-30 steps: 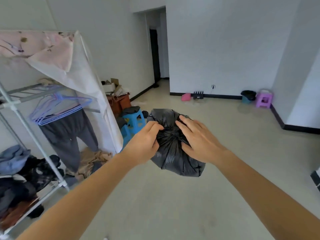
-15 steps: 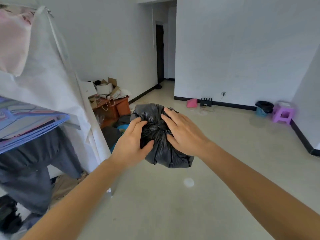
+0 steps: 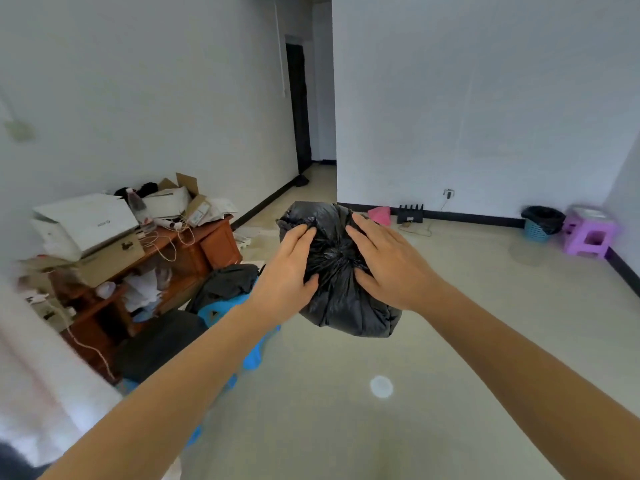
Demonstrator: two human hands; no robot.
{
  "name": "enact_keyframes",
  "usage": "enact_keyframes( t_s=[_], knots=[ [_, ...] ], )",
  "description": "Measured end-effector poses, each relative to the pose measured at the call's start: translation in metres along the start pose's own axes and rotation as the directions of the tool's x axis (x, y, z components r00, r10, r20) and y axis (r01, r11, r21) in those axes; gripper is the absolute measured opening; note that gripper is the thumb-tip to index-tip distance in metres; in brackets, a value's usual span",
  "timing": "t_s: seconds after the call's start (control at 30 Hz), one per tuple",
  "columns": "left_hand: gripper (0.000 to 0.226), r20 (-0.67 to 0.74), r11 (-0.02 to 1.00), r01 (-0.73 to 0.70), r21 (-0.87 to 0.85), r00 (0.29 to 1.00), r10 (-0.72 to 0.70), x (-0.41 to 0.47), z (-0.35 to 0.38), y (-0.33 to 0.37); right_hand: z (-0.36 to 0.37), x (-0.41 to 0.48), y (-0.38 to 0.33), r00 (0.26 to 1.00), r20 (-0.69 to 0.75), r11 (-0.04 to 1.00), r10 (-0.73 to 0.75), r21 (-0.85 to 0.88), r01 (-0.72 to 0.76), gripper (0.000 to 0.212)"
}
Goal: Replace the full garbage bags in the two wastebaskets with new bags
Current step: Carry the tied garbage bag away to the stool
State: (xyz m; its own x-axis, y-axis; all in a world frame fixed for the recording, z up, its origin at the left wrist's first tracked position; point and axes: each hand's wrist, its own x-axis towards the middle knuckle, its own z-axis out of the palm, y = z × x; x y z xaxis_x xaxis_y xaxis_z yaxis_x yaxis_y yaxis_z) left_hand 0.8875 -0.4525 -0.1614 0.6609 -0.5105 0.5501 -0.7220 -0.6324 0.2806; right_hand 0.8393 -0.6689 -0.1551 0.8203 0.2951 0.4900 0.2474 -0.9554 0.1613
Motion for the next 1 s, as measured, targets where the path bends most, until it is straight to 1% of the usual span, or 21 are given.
enact_keyframes(
  t_s=[0.1, 0.23, 0.37, 0.5, 0.63, 0.8, 0.9, 1.0],
  knots=[
    [0.074, 0.038, 1.000, 0.013, 0.000, 0.999, -0.013, 0.086, 0.048, -0.044, 0.059, 0.064, 0.064, 1.000, 0.025, 1.000, 0.012, 0.015, -0.013, 0.069],
    [0.073, 0.078, 0.999, 0.007, 0.036, 0.997, -0.010, 0.196, 0.081, -0.106, 0.122, 0.167, 0.138, 0.999, 0.051, 0.998, -0.010, 0.065, 0.007, 0.070],
    [0.073, 0.057, 0.995, 0.059, 0.082, 0.996, -0.063, 0.280, 0.105, -0.188, 0.186, 0.276, 0.178, 0.997, 0.054, 0.992, -0.063, 0.111, 0.056, 0.069],
    [0.075, 0.036, 0.986, 0.138, 0.088, 0.989, -0.141, 0.351, 0.151, -0.281, 0.272, 0.375, 0.212, 0.991, 0.065, 0.987, -0.120, 0.113, 0.112, 0.068],
    [0.075, 0.049, 0.985, 0.148, 0.086, 0.987, -0.153, 0.429, 0.202, -0.382, 0.363, 0.477, 0.250, 0.987, 0.074, 0.986, -0.142, 0.099, 0.134, 0.066],
    [0.072, 0.128, 0.984, 0.154, 0.093, 0.978, -0.166, 0.542, 0.250, -0.505, 0.454, 0.598, 0.306, 0.983, 0.143, 0.990, -0.117, 0.101, 0.103, 0.064],
    [0.069, 0.162, 0.990, 0.110, 0.094, 0.979, -0.124, 0.619, 0.278, -0.557, 0.497, 0.663, 0.348, 0.983, 0.167, 0.992, -0.077, 0.110, 0.059, 0.063],
    [0.066, 0.168, 0.992, 0.088, 0.091, 0.980, -0.103, 0.694, 0.313, -0.605, 0.546, 0.728, 0.396, 0.989, 0.147, 0.994, -0.026, 0.109, 0.010, 0.061]
  ],
)
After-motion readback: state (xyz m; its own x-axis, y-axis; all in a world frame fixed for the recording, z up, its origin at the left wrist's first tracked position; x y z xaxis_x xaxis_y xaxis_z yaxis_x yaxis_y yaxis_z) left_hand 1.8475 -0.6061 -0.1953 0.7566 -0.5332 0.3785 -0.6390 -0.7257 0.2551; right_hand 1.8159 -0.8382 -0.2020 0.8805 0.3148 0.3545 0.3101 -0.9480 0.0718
